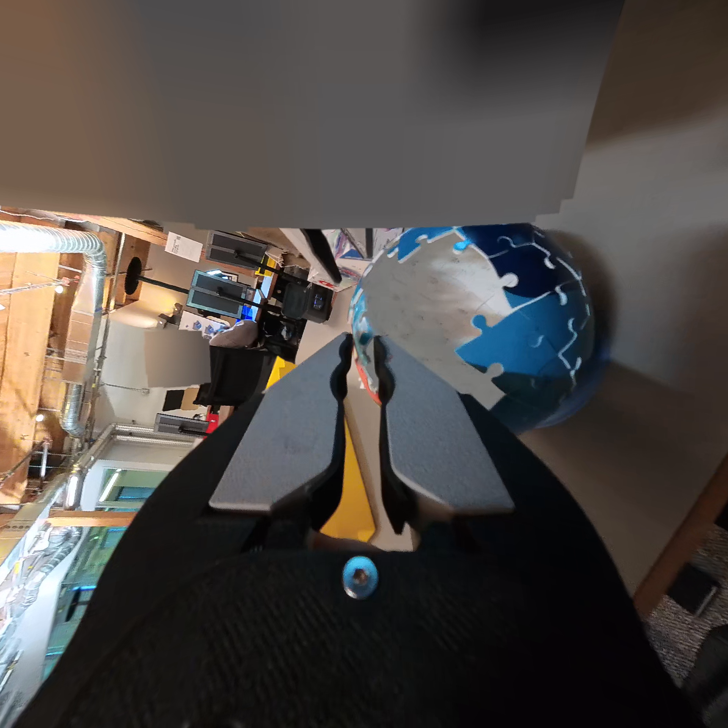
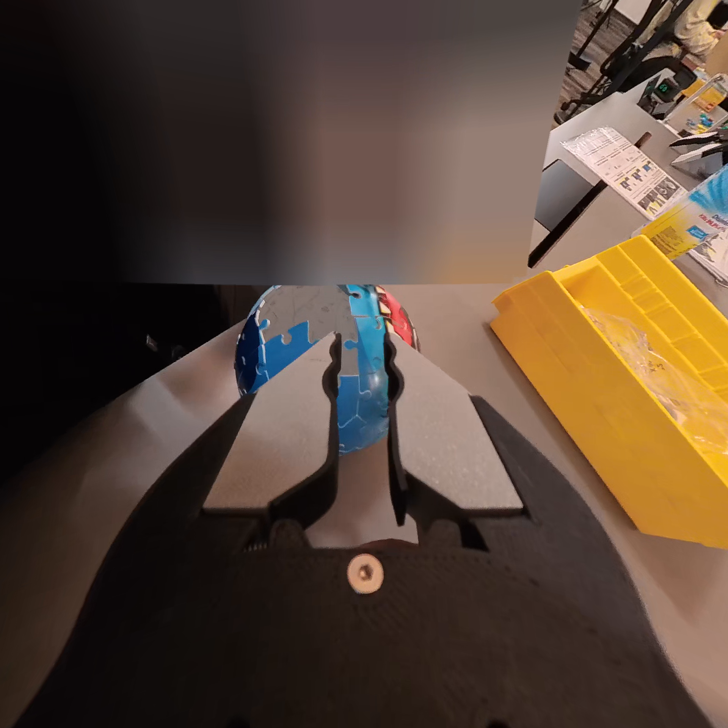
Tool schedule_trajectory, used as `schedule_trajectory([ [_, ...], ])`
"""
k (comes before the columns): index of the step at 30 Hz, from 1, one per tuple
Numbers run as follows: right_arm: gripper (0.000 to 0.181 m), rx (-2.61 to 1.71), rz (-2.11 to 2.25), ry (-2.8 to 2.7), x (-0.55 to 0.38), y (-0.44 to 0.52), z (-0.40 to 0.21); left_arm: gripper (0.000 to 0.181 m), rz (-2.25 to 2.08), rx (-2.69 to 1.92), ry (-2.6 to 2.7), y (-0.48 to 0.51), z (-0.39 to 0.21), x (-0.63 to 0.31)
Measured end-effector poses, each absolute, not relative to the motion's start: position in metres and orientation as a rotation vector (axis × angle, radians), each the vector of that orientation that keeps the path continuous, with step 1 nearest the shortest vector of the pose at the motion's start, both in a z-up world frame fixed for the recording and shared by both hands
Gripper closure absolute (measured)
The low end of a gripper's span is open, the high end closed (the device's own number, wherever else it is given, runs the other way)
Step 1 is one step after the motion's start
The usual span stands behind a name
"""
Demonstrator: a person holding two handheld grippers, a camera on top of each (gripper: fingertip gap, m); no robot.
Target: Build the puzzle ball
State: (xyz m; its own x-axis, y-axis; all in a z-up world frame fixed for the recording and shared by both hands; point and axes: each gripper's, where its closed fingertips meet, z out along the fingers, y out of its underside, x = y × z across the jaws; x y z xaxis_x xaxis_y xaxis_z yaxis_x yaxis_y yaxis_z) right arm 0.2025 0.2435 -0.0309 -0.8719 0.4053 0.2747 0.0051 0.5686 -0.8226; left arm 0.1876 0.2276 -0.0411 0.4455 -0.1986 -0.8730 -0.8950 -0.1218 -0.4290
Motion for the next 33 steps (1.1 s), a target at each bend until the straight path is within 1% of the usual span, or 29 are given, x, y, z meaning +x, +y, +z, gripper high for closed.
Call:
schedule_trajectory([
  [2, 0.164, -0.335, 1.267, -2.381, 0.202, 0.242, -0.032, 0.174, 0.820, -1.600, 0.992, 0.229, -0.042, 0.189],
  [6, 0.163, -0.338, 1.274, -2.410, 0.199, 0.243, -0.036, 0.166, 0.845, -1.604, 0.984, 0.233, -0.043, 0.187],
  [10, 0.164, -0.346, 1.315, -2.448, 0.199, 0.242, -0.038, 0.174, 0.880, -1.585, 0.985, 0.235, -0.042, 0.187],
  [20, 0.165, -0.371, 1.359, -2.470, 0.198, 0.241, -0.038, 0.181, 0.981, -1.528, 0.978, 0.239, -0.039, 0.185],
  [33, 0.163, -0.354, 1.339, -2.470, 0.200, 0.241, -0.038, 0.180, 1.040, -1.500, 0.966, 0.240, -0.039, 0.187],
])
